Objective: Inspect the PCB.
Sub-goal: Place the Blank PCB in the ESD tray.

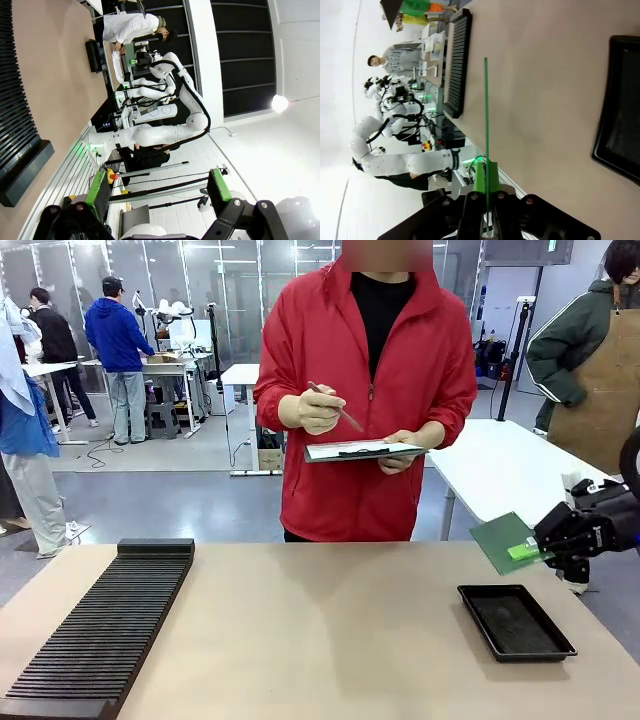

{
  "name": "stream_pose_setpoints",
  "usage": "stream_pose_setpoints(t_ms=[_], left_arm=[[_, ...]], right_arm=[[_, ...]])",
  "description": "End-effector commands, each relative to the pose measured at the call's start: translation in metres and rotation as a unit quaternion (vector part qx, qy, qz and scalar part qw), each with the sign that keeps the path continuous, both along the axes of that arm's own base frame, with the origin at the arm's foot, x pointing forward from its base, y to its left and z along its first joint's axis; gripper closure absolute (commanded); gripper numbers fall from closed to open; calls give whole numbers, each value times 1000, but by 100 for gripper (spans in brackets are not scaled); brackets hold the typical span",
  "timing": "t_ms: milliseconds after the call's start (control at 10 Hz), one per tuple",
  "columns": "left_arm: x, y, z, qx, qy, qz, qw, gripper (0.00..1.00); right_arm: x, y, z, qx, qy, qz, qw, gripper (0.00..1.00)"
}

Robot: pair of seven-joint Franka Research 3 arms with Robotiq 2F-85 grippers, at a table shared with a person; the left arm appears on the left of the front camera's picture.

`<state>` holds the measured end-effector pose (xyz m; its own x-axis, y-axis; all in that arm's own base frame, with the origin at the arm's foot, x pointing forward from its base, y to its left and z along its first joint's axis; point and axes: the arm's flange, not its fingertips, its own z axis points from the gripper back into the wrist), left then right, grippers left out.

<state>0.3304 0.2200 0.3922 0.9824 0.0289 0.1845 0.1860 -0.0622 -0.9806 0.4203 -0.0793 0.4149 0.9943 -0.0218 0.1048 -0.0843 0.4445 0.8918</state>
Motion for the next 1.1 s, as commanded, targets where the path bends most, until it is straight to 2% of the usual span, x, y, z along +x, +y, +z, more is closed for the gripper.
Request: stream_pose_setpoints(t_ms=[0,400,700,800,900,1000], left_arm=[[-1,1,0,1,4,0,1000,0],[-1,1,0,1,4,0,1000,0],[-1,1,0,1,4,0,1000,0],[-1,1,0,1,4,0,1000,0],[-1,1,0,1,4,0,1000,0],[-1,1,0,1,4,0,1000,0]], right_arm=[[5,1,4,12,0,4,1000,97],[0,0,1,2,0,2,1000,97],[37,-21,-34,-48,6,2,999,97],[41,-23,-46,-123,-12,-27,992,97],[43,-25,-57,-120,-16,-10,993,97],[48,-28,-70,-115,-3,-12,993,97]])
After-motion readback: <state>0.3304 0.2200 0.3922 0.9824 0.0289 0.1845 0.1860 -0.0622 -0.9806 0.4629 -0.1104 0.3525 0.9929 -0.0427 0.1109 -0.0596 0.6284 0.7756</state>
